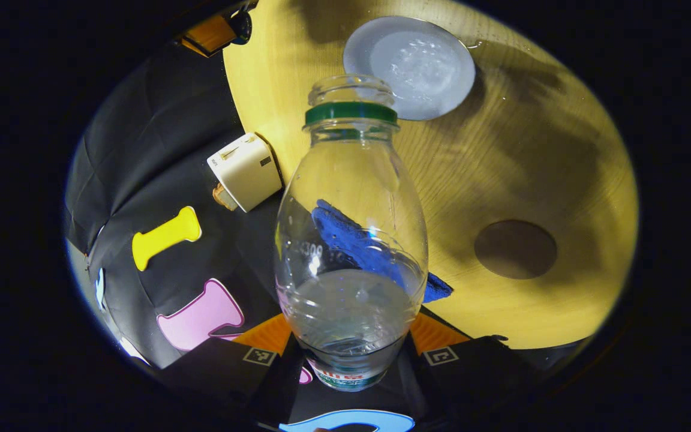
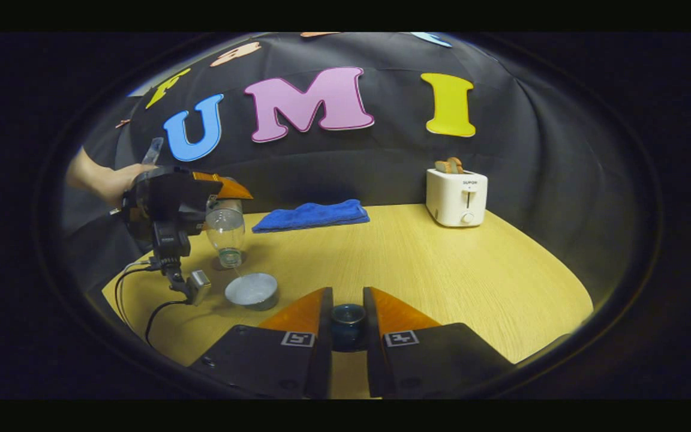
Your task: Open the teacup lid with one hand, grasp the water bottle and pour water into the teacup with the other hand; after pouring, place the water bottle on the coaster and then close the teacup lid.
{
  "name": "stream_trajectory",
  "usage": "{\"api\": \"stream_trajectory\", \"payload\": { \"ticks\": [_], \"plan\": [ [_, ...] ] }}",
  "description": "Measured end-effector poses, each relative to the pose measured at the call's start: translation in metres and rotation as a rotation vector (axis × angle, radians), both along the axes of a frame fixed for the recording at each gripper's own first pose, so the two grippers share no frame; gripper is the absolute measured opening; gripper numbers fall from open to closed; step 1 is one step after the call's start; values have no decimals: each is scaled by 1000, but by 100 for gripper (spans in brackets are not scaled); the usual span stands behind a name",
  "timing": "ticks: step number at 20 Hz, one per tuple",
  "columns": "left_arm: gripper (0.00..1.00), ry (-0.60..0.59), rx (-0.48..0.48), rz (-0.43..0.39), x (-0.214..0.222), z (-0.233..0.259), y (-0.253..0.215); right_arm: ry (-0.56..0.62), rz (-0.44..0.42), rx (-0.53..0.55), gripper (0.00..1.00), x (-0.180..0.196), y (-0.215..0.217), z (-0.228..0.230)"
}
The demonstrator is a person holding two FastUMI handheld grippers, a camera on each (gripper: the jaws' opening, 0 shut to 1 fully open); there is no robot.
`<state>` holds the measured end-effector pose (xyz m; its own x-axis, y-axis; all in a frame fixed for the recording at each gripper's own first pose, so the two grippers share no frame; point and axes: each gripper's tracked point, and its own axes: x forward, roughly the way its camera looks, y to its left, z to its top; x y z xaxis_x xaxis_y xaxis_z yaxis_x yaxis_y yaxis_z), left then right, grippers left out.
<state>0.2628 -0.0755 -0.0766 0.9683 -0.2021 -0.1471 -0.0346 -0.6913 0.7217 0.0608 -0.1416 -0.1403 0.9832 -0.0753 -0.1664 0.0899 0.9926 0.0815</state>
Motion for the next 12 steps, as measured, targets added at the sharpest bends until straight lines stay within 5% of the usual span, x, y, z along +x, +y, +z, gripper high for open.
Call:
{"api": "stream_trajectory", "payload": {
  "ticks": [6, 12],
  "plan": [
    [73, 28, -98, 78, -2, -9, 16, -7, 17, -5, 32, 7, 9, 6],
    [73, 136, -493, 198, -35, -38, 38, -19, 65, -29, 27, 25, 22, 23]
  ]
}}
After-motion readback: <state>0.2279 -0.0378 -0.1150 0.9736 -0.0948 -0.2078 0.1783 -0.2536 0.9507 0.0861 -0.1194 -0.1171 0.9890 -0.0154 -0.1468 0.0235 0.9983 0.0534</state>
